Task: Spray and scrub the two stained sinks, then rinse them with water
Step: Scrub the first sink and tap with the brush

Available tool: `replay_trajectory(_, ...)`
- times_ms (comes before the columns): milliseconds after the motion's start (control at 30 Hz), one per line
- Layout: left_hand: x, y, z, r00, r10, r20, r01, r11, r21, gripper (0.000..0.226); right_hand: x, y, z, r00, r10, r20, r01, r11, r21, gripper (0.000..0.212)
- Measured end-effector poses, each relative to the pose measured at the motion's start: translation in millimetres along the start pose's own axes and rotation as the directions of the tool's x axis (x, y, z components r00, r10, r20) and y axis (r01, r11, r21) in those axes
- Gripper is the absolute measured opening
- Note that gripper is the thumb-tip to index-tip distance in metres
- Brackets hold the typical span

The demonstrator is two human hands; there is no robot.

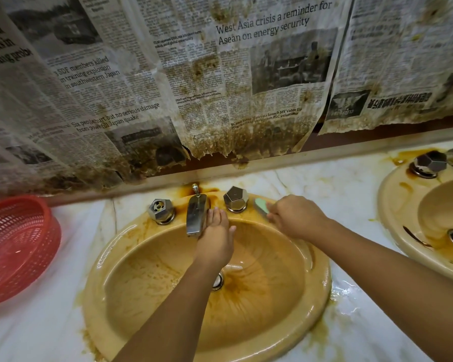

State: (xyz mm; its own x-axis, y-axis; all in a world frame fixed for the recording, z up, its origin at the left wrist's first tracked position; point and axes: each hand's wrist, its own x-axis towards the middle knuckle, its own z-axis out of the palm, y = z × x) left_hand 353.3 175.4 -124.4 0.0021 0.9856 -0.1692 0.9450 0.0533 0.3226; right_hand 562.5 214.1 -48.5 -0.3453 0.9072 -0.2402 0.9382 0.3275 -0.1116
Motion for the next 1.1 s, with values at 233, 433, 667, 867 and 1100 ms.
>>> replay_trajectory(233, -4, 2, 10, 0.996, 0.053, -0.076, -0.055, 0.998, -0.016, 0.058, 6, -6, 5, 0.999, -0.028, -0.034, 0.027, 0.999, -0.023, 0.034)
replay_trajectory(433, -5, 4, 8, 0.995, 0.029, -0.094, -0.028, 1.0, 0.007, 0.062, 9, -5, 5, 0.996, -0.06, 0.062, 0.06, 0.998, 0.003, 0.032)
replay_trajectory(667, -4, 16, 6, 0.999, 0.0, -0.039, 0.003, 0.998, 0.061, 0.065, 10, 6, 2, 0.997, -0.054, 0.057, 0.052, 0.998, 0.037, 0.032)
replay_trajectory(867, -10, 21, 8, 0.999, 0.026, -0.047, -0.023, 0.997, 0.07, 0.065, -13, 20, 8, 0.995, -0.063, 0.072, 0.064, 0.998, -0.001, 0.033)
replay_trajectory(1100, -18, 35, 15, 0.991, 0.121, -0.058, -0.118, 0.992, 0.048, 0.064, -40, 34, 6, 0.994, 0.009, 0.11, -0.008, 1.0, -0.007, 0.034)
